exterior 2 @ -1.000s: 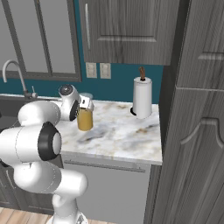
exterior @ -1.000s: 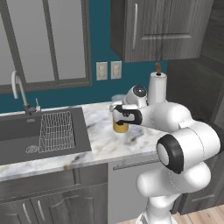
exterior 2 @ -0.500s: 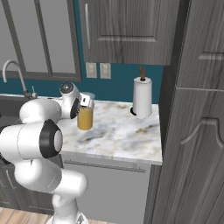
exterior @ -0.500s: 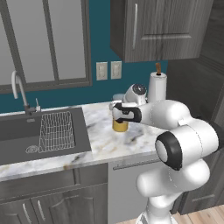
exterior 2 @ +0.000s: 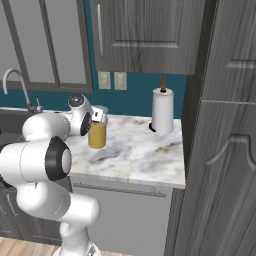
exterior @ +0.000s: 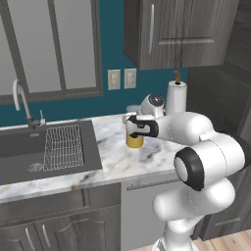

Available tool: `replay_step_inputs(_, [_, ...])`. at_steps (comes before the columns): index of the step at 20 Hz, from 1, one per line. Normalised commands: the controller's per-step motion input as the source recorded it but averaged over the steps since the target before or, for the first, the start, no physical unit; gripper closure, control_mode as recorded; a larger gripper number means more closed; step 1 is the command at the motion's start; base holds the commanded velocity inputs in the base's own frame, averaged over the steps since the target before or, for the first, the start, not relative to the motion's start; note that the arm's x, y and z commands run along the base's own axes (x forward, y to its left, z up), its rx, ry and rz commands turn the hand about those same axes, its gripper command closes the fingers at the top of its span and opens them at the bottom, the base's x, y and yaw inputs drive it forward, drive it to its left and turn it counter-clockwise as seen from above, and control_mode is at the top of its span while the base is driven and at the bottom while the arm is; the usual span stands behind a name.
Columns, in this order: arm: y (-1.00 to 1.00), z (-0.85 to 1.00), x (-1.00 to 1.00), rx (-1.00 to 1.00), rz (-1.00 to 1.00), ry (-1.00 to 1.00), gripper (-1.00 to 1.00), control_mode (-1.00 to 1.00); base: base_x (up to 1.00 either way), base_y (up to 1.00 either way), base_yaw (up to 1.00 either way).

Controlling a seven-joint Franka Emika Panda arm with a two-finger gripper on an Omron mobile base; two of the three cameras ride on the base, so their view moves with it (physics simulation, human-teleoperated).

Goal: Place the pitcher and cup on the dining counter for serving.

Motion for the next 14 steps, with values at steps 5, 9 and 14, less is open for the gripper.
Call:
replay_step_inputs(5, [0.00,0.36,-0.33,0.00,0.00,-0.03,1.00,-1.00,0.00,0.00,0.00])
replay_step_inputs(9, [0.01,0.68,-0.49,0.00,0.00,-0.05,1.00,-1.00,0.00,0.00,0.00])
replay_step_inputs(14, [0.01,0.80,-0.60,0.00,0.00,-0.08,1.00,-1.00,0.00,0.00,0.00])
